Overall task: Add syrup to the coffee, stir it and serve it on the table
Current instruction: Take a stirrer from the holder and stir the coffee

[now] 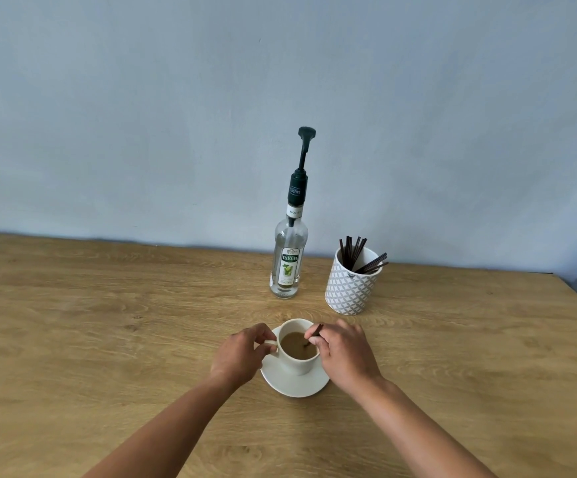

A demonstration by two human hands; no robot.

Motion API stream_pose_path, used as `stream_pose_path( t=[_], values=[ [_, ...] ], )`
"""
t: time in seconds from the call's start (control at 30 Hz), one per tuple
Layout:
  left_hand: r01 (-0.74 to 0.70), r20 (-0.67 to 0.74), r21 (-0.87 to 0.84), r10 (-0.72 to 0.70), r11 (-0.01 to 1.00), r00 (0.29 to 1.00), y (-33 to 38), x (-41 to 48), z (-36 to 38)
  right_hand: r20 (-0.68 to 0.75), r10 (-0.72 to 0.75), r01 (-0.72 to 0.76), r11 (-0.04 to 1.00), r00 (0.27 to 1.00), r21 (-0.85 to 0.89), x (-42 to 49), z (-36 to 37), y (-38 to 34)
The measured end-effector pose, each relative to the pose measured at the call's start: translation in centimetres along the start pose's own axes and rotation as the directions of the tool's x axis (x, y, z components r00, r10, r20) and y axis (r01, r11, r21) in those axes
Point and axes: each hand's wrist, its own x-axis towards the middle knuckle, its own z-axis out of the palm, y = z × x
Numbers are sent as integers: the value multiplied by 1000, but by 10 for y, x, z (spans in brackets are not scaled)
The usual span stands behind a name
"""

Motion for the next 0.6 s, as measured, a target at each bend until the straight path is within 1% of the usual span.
stream_pose_path(
  t=[0.1, 0.23, 0.37, 0.43, 0.5, 0.6],
  values=[
    [1, 2, -1, -1, 1000, 1000, 1, 0, 0, 4, -3, 3, 1000, 1000, 26, -1, -3, 0],
    [-2, 3, 3, 2, 1000, 1000, 0, 0, 0, 54, 31, -38, 991, 998, 129, -1, 0, -4],
    [-6, 6, 3, 6, 1000, 1000, 0, 0, 0, 41, 62, -69, 980, 997, 186, 1, 4, -8],
    [-8, 7, 3, 7, 1000, 1000, 0, 0, 0, 45, 66, -72, 983, 997, 169, 4, 4, -8],
    [-9, 4, 7, 9, 1000, 1000, 1, 0, -1, 52, 49, -54, 993, 997, 101, 7, 4, -7],
    [-8, 2, 1, 8, 1000, 1000, 1, -1, -1, 12, 5, -6, 1000, 1000, 18, 7, 0, -1]
  ],
)
